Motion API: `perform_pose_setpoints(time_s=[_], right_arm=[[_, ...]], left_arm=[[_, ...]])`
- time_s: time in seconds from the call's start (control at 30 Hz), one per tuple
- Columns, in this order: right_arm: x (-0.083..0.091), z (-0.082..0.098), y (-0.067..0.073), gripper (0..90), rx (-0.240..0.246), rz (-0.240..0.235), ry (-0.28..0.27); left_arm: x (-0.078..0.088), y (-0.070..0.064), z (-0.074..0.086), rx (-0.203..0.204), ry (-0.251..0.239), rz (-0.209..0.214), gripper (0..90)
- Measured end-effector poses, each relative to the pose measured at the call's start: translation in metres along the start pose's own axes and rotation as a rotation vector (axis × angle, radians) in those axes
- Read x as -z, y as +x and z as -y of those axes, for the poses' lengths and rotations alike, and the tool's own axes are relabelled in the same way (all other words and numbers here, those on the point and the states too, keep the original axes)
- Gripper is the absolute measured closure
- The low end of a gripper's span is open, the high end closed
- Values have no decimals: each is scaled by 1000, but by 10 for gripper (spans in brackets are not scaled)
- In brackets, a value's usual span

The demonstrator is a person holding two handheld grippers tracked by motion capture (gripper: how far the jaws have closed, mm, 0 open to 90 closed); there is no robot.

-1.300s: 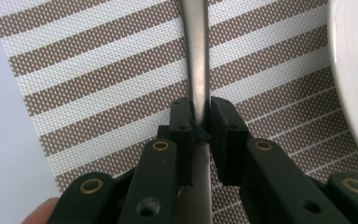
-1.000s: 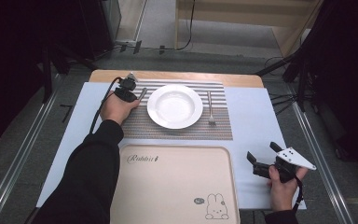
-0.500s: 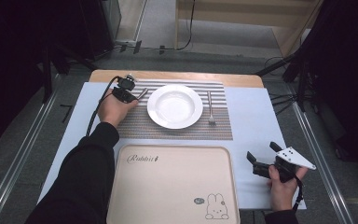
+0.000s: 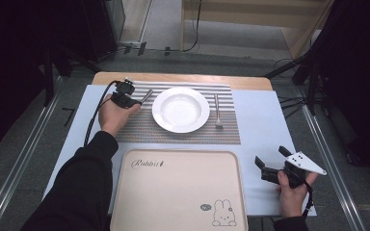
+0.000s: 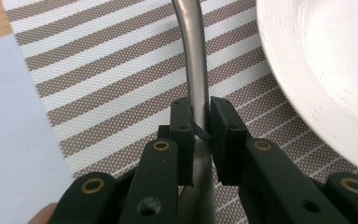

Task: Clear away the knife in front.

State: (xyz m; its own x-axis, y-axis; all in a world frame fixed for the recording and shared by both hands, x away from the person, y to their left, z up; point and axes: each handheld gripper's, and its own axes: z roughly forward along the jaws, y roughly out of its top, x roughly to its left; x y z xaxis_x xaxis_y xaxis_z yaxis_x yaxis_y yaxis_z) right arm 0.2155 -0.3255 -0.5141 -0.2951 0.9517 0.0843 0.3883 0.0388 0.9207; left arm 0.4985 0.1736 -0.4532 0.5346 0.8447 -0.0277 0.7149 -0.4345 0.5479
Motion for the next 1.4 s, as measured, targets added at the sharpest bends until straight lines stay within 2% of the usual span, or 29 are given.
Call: perform_pose_setpoints(time_s=[0.27,0.47,0.57,0.63,0.97,1.23,1.4], right_arm=[[0,0,0,0,4,-1,0],[-1,0,0,0,9,0,2],[-1,0,0,0,11,-1,1],[-1,0,1,0,12,-1,2],[-2,0,1,0,14,-3,4],[-2,0,2,0,15,0,4],[-2,0,2,0,17,0,0]], left_arm=[[15,1,8,-10,-25,9,801],[23,-3,15,-40,-46,17,801],[27,-5,18,-60,-53,11,801],[30,-7,19,-63,-59,27,801],[42,-16,35,-78,-83,34,801],[50,-23,44,-108,-98,34,801],[53,-32,48,-118,-113,44,800]])
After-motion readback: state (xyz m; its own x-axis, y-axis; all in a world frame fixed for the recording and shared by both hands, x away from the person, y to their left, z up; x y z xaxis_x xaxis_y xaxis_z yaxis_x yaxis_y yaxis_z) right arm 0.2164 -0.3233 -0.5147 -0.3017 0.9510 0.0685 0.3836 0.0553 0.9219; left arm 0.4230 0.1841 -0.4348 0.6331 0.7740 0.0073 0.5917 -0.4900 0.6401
